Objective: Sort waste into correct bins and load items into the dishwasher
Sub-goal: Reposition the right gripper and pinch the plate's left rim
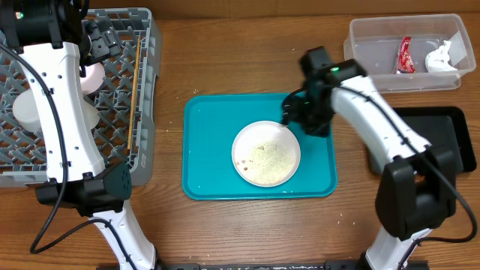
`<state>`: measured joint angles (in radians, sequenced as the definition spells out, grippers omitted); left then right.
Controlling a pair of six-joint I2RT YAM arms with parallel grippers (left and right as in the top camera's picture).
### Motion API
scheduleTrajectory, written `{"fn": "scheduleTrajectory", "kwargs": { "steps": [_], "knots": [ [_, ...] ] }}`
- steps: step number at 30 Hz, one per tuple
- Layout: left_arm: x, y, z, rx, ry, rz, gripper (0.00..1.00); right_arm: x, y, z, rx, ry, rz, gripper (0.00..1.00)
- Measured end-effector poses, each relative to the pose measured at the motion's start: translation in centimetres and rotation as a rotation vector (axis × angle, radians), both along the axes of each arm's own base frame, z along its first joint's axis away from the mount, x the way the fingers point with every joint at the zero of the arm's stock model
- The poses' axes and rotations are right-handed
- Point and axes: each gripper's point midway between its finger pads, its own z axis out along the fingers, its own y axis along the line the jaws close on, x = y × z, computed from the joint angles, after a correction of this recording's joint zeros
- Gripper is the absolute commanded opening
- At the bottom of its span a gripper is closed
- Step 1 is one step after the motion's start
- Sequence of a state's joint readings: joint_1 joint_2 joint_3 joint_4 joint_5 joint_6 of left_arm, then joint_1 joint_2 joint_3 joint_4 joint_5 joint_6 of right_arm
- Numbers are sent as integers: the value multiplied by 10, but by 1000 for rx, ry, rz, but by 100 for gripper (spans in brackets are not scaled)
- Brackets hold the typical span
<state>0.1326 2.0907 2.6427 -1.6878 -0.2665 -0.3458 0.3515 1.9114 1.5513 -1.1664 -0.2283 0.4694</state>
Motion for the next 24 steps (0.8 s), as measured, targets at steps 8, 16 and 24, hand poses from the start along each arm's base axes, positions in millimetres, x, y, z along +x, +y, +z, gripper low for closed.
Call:
{"fn": "scheduleTrajectory", "kwargs": {
  "steps": [8, 16, 24],
  "knots": [
    [0, 0, 0, 0, 0, 0, 100, -35, 124, 7, 11, -218, 357, 57],
    [0, 0, 0, 0, 0, 0, 100, -51, 157, 4, -181, -404, 381, 57],
    [0, 0, 0, 0, 0, 0, 100, -55, 153, -56, -307, -328, 393, 41]
  ]
}}
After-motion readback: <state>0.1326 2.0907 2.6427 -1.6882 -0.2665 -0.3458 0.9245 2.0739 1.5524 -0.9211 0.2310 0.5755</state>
